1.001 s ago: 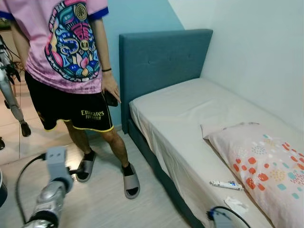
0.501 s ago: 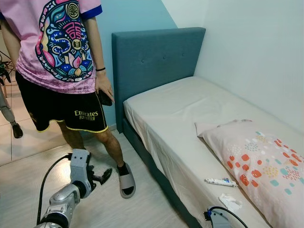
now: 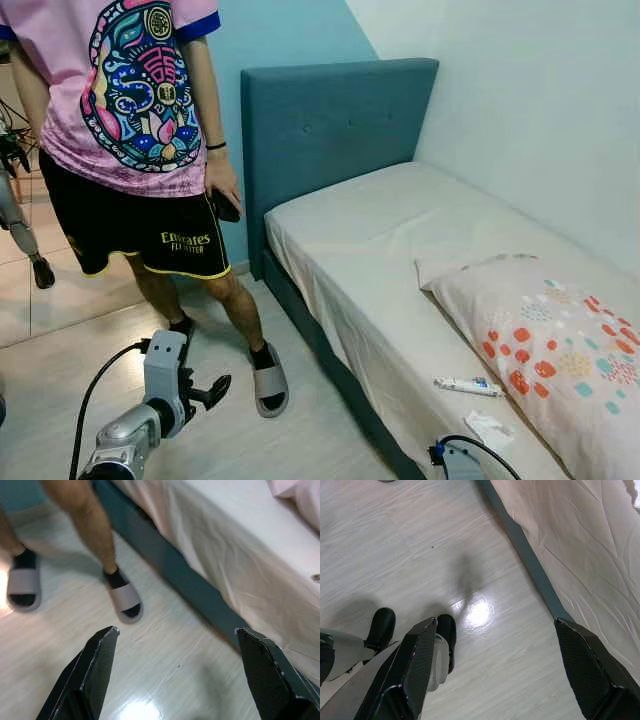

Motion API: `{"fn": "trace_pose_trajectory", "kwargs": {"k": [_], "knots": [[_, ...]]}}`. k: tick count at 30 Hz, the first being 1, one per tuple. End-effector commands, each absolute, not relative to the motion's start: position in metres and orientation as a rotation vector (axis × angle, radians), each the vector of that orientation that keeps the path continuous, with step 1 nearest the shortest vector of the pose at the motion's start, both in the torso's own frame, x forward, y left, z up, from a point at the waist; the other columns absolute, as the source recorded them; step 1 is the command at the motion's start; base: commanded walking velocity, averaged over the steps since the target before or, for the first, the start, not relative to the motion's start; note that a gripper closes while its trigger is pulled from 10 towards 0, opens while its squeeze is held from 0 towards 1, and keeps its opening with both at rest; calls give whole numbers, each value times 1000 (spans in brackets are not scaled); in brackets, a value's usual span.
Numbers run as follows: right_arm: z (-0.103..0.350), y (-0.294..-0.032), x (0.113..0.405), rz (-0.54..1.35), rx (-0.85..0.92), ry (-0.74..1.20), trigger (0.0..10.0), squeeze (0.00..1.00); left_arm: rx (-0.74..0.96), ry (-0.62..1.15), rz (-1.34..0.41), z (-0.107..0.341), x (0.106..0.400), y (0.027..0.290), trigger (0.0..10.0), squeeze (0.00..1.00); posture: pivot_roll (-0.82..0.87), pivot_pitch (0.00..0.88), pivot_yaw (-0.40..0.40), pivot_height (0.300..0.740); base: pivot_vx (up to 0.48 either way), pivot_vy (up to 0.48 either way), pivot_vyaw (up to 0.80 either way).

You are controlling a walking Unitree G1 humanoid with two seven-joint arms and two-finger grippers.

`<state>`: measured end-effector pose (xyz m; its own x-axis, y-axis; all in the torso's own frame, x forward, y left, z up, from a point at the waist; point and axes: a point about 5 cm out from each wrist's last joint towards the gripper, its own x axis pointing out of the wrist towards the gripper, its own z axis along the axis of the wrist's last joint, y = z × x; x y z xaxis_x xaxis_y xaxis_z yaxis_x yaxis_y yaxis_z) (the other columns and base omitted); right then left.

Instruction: Clean up the room

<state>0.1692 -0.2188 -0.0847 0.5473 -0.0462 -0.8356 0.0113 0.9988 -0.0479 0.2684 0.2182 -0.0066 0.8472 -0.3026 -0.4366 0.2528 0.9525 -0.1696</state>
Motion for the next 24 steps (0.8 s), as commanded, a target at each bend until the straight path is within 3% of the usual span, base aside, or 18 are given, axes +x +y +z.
{"fn": "trace_pose_trajectory", "kwargs": {"k": [1,9,13,17,23,24], "knots": [[-84,-220,169,-47,-28,992,10000,0,-107,510,-264,-11,263,225,10000,0,42,0,-94,740,0,0,0],[-84,-221,170,-47,-31,989,10000,0,-110,524,-206,-15,258,231,10000,0,41,0,-96,740,0,0,0],[-84,-221,171,-44,-36,989,10000,0,-20,631,32,-25,244,257,10000,0,42,0,-98,740,0,0,0],[-84,-221,171,-45,-36,989,10000,0,6,690,78,-33,233,261,10000,0,42,0,-98,740,0,0,0],[-85,-221,168,-45,-40,998,10000,0,94,984,96,-78,170,246,10000,0,34,0,-91,740,0,0,0],[-85,-221,168,-45,-40,998,10000,0,94,984,96,-78,170,246,10000,0,34,0,-91,740,0,0,0]]}}
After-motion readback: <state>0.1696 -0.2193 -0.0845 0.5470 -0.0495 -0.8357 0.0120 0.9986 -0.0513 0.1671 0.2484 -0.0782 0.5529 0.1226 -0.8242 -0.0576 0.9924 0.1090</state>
